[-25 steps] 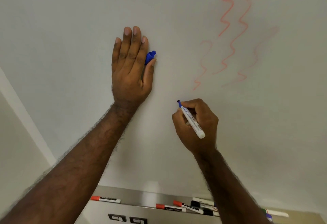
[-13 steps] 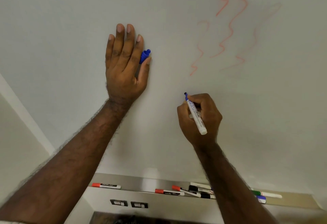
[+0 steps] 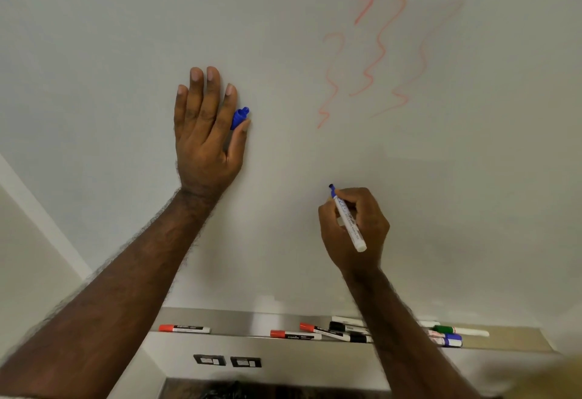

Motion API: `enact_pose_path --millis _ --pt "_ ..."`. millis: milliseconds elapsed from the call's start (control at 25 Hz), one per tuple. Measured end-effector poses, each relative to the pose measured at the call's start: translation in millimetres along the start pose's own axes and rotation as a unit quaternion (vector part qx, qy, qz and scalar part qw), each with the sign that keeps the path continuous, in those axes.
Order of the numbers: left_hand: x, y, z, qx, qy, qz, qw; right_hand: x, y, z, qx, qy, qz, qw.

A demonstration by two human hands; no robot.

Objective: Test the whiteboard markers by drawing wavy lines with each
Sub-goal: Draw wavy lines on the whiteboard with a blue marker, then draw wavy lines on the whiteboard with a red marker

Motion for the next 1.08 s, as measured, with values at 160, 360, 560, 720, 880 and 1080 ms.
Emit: enact_pose_path --millis 160,360,560,720,880,1080 --pt "-15 2 0 -0.023 -0.03 -0.018 0.999 -7 3 9 0.061 -0.076 0.101 0.99" --pt "-41 18 -19 -0.12 -0.116 -0.118 0.979 -16 18 16 0.255 -0.103 0.374 0.886" --pt "-110 52 -41 -0.149 -0.249 -0.064 0.955 -33 2 34 0.372 -0.211 0.441 0.789" --pt "-160 49 -45 -0.185 -0.326 -0.128 0.918 -47 -12 42 0.413 -0.238 0.468 0.745" --pt "-178 50 -54 -0.198 -0.367 -0.15 0.897 -61 -16 55 0.377 -0.273 0.464 0.754" --pt "-184 51 -67 -0.225 -0.405 -0.159 0.872 -81 -18 69 0.333 -0.333 0.47 0.746"
Point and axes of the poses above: each hand's wrist, its own x-axis towards the middle knuckle, its own z-axis out of the palm, y = z × x, the point moved 9 cm from there along x, towards the middle knuckle, and after that the axes turned 7 degrees about x, right-handed, at the moved point
